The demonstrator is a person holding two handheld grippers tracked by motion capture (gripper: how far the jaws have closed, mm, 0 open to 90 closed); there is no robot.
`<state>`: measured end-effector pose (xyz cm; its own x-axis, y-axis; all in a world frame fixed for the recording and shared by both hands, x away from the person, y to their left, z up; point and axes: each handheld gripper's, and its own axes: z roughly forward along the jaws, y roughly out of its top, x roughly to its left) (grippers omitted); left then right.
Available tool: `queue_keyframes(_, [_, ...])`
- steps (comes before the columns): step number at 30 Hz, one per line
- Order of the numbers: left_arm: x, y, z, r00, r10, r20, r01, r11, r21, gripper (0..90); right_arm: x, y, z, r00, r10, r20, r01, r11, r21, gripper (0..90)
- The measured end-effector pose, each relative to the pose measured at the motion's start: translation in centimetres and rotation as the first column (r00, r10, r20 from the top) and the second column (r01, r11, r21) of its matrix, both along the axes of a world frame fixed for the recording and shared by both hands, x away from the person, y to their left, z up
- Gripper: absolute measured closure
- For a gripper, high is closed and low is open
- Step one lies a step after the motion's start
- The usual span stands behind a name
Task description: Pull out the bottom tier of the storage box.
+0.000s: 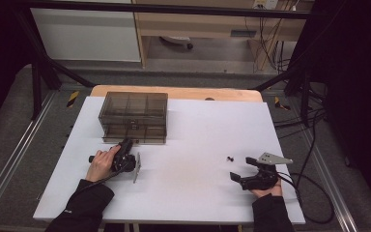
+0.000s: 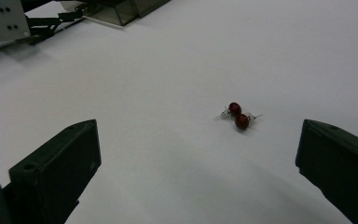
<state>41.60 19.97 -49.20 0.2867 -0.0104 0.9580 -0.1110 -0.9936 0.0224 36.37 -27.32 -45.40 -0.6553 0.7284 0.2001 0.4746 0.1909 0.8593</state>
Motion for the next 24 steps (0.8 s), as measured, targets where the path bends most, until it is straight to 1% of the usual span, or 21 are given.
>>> queue_keyframes(8, [-0.4, -0.1, 0.0, 1.0, -0.003, -0.001, 0.003, 1.0, -0.005, 68.4, 0.0, 0.0, 0.0, 1.0, 0.0, -0.001, 0.0, 1.0, 0.0, 0.6])
queue_keyframes(24, [-1.3, -0.1, 0.0, 1.0, 0.002, -0.004, -0.002, 1.0, -0.003, 68.4, 0.0, 0.0, 0.0, 1.0, 0.0, -0.001, 0.0, 1.0, -0.001, 0.6])
